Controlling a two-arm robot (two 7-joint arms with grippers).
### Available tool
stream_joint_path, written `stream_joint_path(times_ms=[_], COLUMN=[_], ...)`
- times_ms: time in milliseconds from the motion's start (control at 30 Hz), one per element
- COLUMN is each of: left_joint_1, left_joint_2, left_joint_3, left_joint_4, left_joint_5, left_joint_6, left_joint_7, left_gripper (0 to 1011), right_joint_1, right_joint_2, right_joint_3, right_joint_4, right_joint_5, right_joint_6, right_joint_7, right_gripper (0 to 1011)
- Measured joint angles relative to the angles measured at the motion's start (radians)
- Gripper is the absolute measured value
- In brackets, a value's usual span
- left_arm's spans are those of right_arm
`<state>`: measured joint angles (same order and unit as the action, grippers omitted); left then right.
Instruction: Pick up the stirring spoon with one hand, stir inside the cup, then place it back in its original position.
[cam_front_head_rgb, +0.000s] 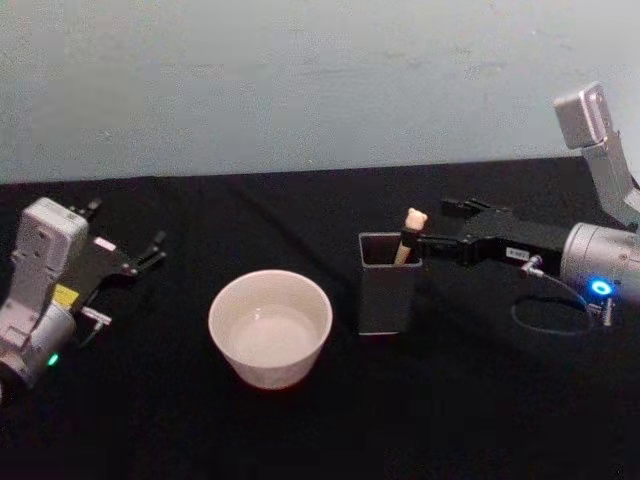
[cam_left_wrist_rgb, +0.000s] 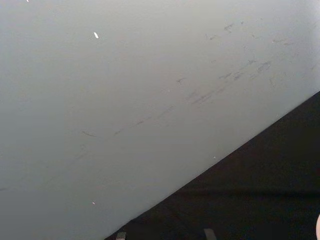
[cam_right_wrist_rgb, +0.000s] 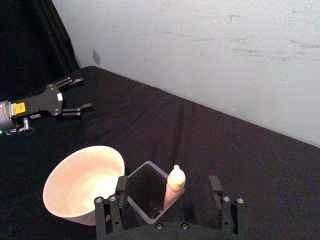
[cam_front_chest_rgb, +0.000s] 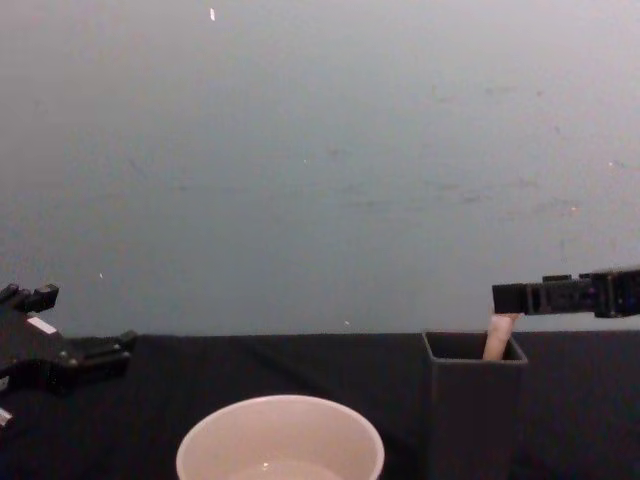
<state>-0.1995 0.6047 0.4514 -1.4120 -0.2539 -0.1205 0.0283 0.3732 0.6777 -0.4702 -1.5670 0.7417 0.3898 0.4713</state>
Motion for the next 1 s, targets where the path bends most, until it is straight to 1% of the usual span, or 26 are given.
stream_joint_path(times_ms=[467, 700, 1000], left_joint_1=[0.0, 0.0, 0.0], left_joint_2=[0.0, 0.0, 0.0], left_joint_3=[0.0, 0.0, 0.0], left_joint_4=[0.0, 0.0, 0.0], left_joint_5=[0.0, 0.0, 0.0], left_joint_6=[0.0, 0.0, 0.0], left_joint_7=[0.0, 0.0, 0.0], left_gripper=[1001, 1001, 1001], right_joint_1=[0.027, 0.036, 0.035], right_joint_2=[0.005, -0.001, -0.001], right_joint_3=[-0.036, -0.042, -0.041], right_joint_4=[0.028, 0.041, 0.04], right_joint_5=[0.005, 0.007, 0.007], right_joint_6=[-0.002, -0.007, -0.007], right_joint_7=[0.01, 0.006, 0.005], right_gripper=[1002, 1002, 1002])
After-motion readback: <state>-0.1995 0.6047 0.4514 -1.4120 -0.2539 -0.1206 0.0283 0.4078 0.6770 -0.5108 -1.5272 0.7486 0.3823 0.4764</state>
